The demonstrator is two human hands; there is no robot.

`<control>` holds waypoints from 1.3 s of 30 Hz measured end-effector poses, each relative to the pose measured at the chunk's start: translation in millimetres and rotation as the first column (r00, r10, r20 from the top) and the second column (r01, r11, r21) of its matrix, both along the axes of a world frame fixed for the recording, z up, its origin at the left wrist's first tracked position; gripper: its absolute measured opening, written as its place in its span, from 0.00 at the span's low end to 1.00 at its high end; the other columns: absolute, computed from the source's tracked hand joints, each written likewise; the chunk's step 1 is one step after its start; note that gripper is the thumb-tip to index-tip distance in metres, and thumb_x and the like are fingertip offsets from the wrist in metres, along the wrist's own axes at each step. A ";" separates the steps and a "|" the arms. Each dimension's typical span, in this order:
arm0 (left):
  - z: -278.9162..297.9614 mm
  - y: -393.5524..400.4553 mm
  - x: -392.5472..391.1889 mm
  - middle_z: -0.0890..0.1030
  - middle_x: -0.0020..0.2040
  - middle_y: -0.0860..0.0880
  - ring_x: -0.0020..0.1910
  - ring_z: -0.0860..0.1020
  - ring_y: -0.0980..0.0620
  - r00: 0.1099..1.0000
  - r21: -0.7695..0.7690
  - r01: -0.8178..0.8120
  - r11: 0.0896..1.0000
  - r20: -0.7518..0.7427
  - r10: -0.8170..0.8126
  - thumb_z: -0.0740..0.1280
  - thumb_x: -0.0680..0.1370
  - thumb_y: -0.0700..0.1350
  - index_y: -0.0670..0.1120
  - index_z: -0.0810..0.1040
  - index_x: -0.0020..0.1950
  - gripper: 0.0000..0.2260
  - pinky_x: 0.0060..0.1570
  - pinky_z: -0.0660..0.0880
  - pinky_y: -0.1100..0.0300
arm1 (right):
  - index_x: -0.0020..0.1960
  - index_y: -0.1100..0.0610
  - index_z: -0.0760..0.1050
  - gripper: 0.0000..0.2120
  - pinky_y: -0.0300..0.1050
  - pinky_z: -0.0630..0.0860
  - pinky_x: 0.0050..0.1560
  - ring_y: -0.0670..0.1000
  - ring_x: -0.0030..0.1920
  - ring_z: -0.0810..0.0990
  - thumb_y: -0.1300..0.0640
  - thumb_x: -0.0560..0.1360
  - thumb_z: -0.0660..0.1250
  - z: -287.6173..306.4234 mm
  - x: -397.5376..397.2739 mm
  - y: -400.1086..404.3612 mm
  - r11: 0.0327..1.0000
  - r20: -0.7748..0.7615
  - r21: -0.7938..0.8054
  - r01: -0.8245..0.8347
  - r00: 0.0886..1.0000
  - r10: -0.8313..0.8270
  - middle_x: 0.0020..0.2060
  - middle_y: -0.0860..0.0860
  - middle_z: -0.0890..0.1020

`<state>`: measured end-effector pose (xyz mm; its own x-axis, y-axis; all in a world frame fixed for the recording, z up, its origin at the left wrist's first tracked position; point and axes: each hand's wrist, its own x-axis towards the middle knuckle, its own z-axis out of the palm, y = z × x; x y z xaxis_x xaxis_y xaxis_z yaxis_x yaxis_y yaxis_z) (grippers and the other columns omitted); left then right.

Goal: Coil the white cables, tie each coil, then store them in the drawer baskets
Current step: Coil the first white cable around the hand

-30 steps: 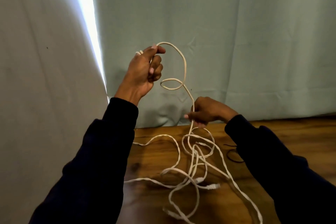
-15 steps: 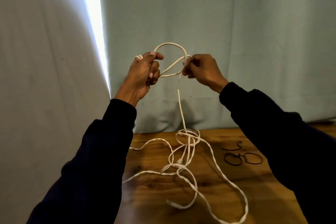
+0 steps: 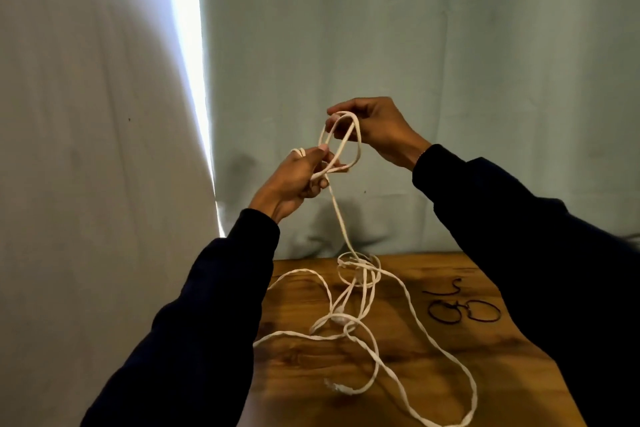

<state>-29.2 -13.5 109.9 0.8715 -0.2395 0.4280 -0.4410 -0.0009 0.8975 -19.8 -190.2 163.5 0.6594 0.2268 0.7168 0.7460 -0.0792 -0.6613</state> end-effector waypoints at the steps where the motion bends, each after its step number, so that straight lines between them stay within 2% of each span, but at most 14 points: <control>1: -2.0 -1.7 1.6 0.84 0.42 0.42 0.25 0.70 0.55 0.999 -0.026 0.036 0.999 -0.010 -0.036 0.58 0.85 0.48 0.40 0.79 0.45 0.17 0.22 0.62 0.68 | 0.61 0.65 0.79 0.13 0.44 0.82 0.50 0.54 0.49 0.87 0.66 0.77 0.69 -0.8 -0.3 -1.7 1.000 -0.009 -0.018 -0.016 1.000 0.016 0.48 0.59 0.86; 3: -4.2 -2.6 7.5 0.80 0.37 0.45 0.24 0.67 0.57 0.999 -0.097 0.040 0.994 -0.005 -0.041 0.58 0.85 0.47 0.39 0.79 0.45 0.17 0.21 0.62 0.68 | 0.67 0.61 0.75 0.18 0.45 0.83 0.50 0.54 0.51 0.86 0.66 0.77 0.69 -4.6 2.1 -7.9 0.999 -0.085 -0.017 -0.042 0.996 0.041 0.49 0.57 0.86; 5: -0.9 -0.7 13.6 0.76 0.36 0.45 0.22 0.65 0.58 1.000 -0.178 0.024 0.984 0.004 -0.024 0.57 0.85 0.46 0.40 0.78 0.44 0.16 0.20 0.60 0.67 | 0.69 0.58 0.72 0.24 0.45 0.81 0.46 0.54 0.49 0.84 0.59 0.75 0.74 -16.1 5.0 -16.6 0.993 -0.193 -0.108 0.054 0.978 -0.075 0.48 0.55 0.84; 7: 5.8 0.2 16.7 0.76 0.36 0.46 0.21 0.64 0.58 0.999 -0.239 0.029 0.970 0.023 -0.024 0.56 0.85 0.45 0.41 0.76 0.43 0.15 0.19 0.57 0.68 | 0.66 0.54 0.76 0.26 0.43 0.78 0.44 0.51 0.47 0.80 0.46 0.72 0.76 -37.2 5.6 -24.8 0.868 -0.216 -0.474 0.144 0.937 -0.274 0.49 0.54 0.84; 9: 14.0 -0.4 17.2 0.76 0.36 0.46 0.21 0.63 0.59 0.998 -0.294 0.043 0.955 0.051 -0.029 0.56 0.85 0.45 0.42 0.75 0.43 0.15 0.19 0.57 0.68 | 0.62 0.54 0.81 0.18 0.42 0.77 0.44 0.48 0.43 0.78 0.46 0.76 0.71 -61.0 1.6 -27.8 0.713 -0.336 -0.698 -0.065 0.909 -0.247 0.52 0.53 0.85; 12: 20.8 -2.1 21.4 0.78 0.37 0.46 0.22 0.64 0.58 0.996 -0.333 0.004 0.943 0.090 0.027 0.57 0.85 0.44 0.41 0.77 0.44 0.15 0.20 0.59 0.67 | 0.60 0.63 0.81 0.16 0.38 0.77 0.41 0.48 0.38 0.78 0.53 0.84 0.60 -79.0 -5.4 -26.9 0.773 -0.571 -0.519 -0.366 0.821 0.005 0.54 0.57 0.85; 15: 19.5 0.9 24.2 0.80 0.37 0.46 0.23 0.65 0.57 0.987 -0.371 -0.058 0.927 0.118 0.109 0.56 0.85 0.44 0.41 0.77 0.44 0.16 0.21 0.60 0.66 | 0.56 0.67 0.79 0.27 0.42 0.81 0.46 0.53 0.43 0.83 0.44 0.83 0.55 -71.2 -5.0 -30.6 0.872 -0.633 -0.316 -0.374 0.768 0.100 0.52 0.62 0.84; 17: 17.6 6.0 25.9 0.84 0.43 0.43 0.24 0.66 0.57 0.982 -0.385 -0.097 0.918 0.111 0.150 0.56 0.86 0.45 0.41 0.77 0.46 0.15 0.21 0.60 0.66 | 0.54 0.67 0.79 0.22 0.46 0.81 0.51 0.56 0.47 0.84 0.48 0.82 0.61 -66.5 -3.2 -34.3 0.903 -0.558 -0.267 -0.336 0.818 0.139 0.50 0.62 0.83; 20: 13.4 14.4 28.2 0.83 0.56 0.35 0.27 0.72 0.55 0.987 -0.413 -0.096 0.906 0.079 0.140 0.56 0.85 0.48 0.42 0.78 0.53 0.13 0.21 0.61 0.67 | 0.56 0.65 0.82 0.11 0.45 0.82 0.54 0.55 0.49 0.86 0.58 0.80 0.67 -64.6 1.7 -36.7 0.933 -0.177 -0.354 -0.067 0.984 0.003 0.49 0.59 0.86; 24: 4.1 16.2 27.0 0.82 0.56 0.33 0.30 0.78 0.52 0.998 -0.500 0.024 0.865 0.067 0.011 0.56 0.85 0.51 0.44 0.77 0.57 0.14 0.21 0.62 0.67 | 0.58 0.60 0.83 0.11 0.39 0.81 0.53 0.50 0.49 0.86 0.59 0.78 0.70 -61.1 6.3 -30.7 0.971 0.075 -0.188 0.149 0.988 -0.137 0.48 0.53 0.87; 29: -18.1 5.5 25.5 0.82 0.57 0.34 0.39 0.82 0.45 0.995 -0.265 0.072 0.961 -0.042 -0.086 0.57 0.85 0.52 0.43 0.79 0.60 0.16 0.22 0.64 0.67 | 0.57 0.64 0.83 0.10 0.40 0.82 0.50 0.53 0.46 0.87 0.64 0.77 0.70 -55.4 8.2 -24.9 0.995 0.115 -0.015 0.099 0.989 -0.097 0.46 0.57 0.87; 34: -36.2 -9.8 22.7 0.80 0.60 0.32 0.39 0.83 0.45 0.947 -0.354 0.222 0.908 -0.142 -0.287 0.57 0.85 0.53 0.44 0.78 0.62 0.17 0.22 0.67 0.67 | 0.59 0.65 0.81 0.12 0.44 0.82 0.50 0.56 0.47 0.86 0.62 0.78 0.69 -50.6 8.3 -19.9 0.996 0.025 0.092 0.009 1.000 -0.011 0.48 0.61 0.85; 36: -43.0 -17.2 22.9 0.81 0.53 0.35 0.34 0.80 0.49 0.948 -0.373 0.211 0.904 -0.146 -0.282 0.57 0.85 0.52 0.44 0.77 0.59 0.15 0.23 0.68 0.66 | 0.60 0.67 0.80 0.12 0.46 0.82 0.51 0.59 0.48 0.86 0.62 0.79 0.68 -49.6 8.0 -21.5 0.993 -0.018 0.112 -0.045 0.999 0.048 0.51 0.63 0.85; 39: -51.4 -24.7 25.0 0.75 0.39 0.43 0.27 0.69 0.54 0.968 -0.332 0.151 0.931 -0.140 -0.207 0.56 0.85 0.50 0.46 0.75 0.49 0.13 0.23 0.64 0.66 | 0.60 0.66 0.73 0.13 0.51 0.83 0.52 0.61 0.49 0.85 0.65 0.77 0.69 -48.5 3.1 -26.4 0.984 -0.134 0.151 -0.099 0.984 0.119 0.53 0.63 0.85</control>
